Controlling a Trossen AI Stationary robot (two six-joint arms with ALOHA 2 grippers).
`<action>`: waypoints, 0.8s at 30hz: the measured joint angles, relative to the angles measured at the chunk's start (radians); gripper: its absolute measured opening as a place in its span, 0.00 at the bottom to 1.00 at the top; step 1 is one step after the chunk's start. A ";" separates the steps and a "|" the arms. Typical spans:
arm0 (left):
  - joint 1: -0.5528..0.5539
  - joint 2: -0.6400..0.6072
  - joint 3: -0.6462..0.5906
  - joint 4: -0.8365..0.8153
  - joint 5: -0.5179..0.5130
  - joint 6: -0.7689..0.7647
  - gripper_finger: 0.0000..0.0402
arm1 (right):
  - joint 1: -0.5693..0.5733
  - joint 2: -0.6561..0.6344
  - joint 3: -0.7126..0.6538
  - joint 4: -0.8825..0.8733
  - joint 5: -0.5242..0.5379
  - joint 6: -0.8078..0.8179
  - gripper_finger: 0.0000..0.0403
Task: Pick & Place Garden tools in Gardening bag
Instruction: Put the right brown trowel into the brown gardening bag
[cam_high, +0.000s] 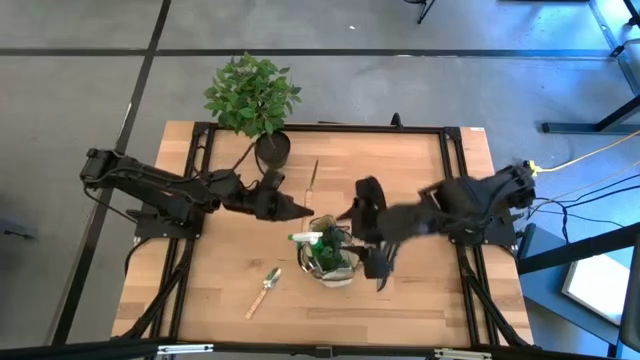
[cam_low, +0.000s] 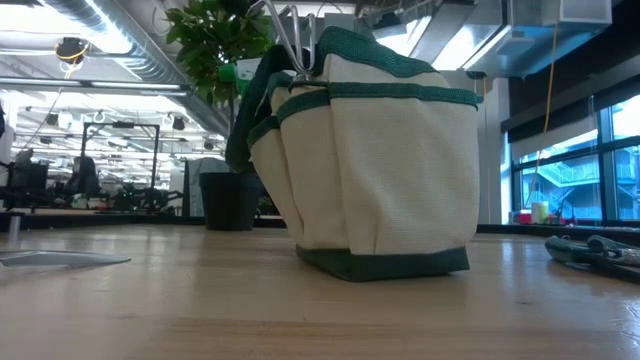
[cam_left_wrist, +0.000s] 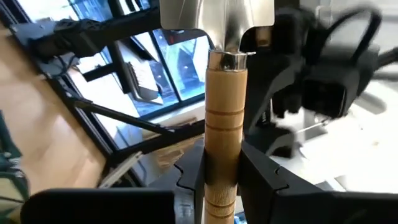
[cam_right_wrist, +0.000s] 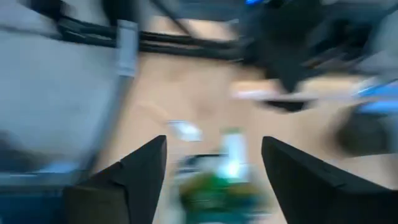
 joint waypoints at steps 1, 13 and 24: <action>-0.010 -0.007 0.000 -0.014 -0.013 0.026 0.16 | -0.014 0.000 0.000 0.014 -0.083 0.050 0.64; -0.183 -0.294 0.001 -0.591 -0.382 0.439 0.16 | 0.001 0.002 -0.006 0.061 0.009 0.574 0.49; -0.314 -0.488 -0.238 -0.598 -0.630 0.480 0.16 | 0.032 0.007 -0.350 0.432 0.044 0.885 0.37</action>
